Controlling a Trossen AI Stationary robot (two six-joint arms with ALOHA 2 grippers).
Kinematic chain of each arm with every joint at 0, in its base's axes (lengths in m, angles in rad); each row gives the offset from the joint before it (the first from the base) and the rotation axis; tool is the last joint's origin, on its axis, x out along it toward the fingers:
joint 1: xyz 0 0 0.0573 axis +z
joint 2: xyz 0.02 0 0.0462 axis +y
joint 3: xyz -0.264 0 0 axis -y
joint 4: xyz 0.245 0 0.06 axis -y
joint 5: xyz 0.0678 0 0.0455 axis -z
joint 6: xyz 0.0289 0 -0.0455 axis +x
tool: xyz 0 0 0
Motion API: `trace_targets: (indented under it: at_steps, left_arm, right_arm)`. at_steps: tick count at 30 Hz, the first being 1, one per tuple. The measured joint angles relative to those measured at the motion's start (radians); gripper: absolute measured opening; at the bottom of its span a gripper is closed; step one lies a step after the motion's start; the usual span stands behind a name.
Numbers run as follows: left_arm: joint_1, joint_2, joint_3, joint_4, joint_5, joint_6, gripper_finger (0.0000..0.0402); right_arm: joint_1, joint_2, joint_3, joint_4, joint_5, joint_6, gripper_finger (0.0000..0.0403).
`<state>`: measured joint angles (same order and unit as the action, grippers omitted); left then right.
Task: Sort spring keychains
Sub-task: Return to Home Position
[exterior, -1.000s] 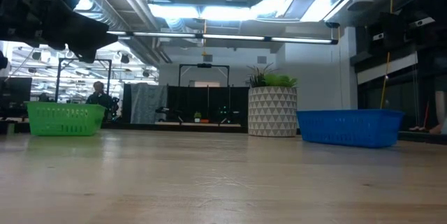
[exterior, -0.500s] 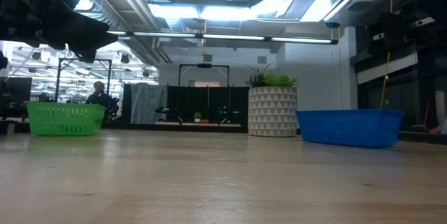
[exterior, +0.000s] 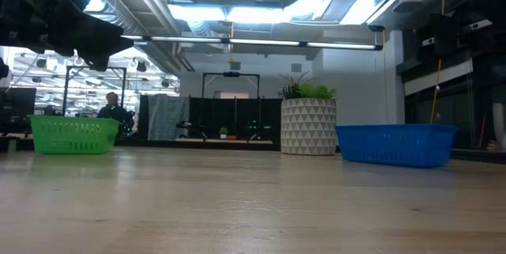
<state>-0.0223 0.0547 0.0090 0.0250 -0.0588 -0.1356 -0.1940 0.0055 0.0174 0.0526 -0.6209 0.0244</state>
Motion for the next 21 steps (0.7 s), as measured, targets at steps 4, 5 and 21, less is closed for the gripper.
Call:
trace_targets:
  at_steps: [4, 5, 21]
  left_arm:
    - [0.000, 0.000, 0.000, 0.000, 0.000, 0.000, 0.0153]
    - [0.000, 0.000, 0.000, 0.000, 0.000, 0.000, 0.0152]
    - [0.000, 0.000, 0.000, 0.000, 0.000, 0.000, 0.0151]
  right_arm:
    - [0.000, 0.000, 0.000, 0.000, 0.000, 0.000, 0.0220]
    - [0.000, 0.000, 0.000, 0.000, 0.000, 0.000, 0.0220]
    - [0.000, 0.000, 0.000, 0.000, 0.000, 0.000, 0.0220]
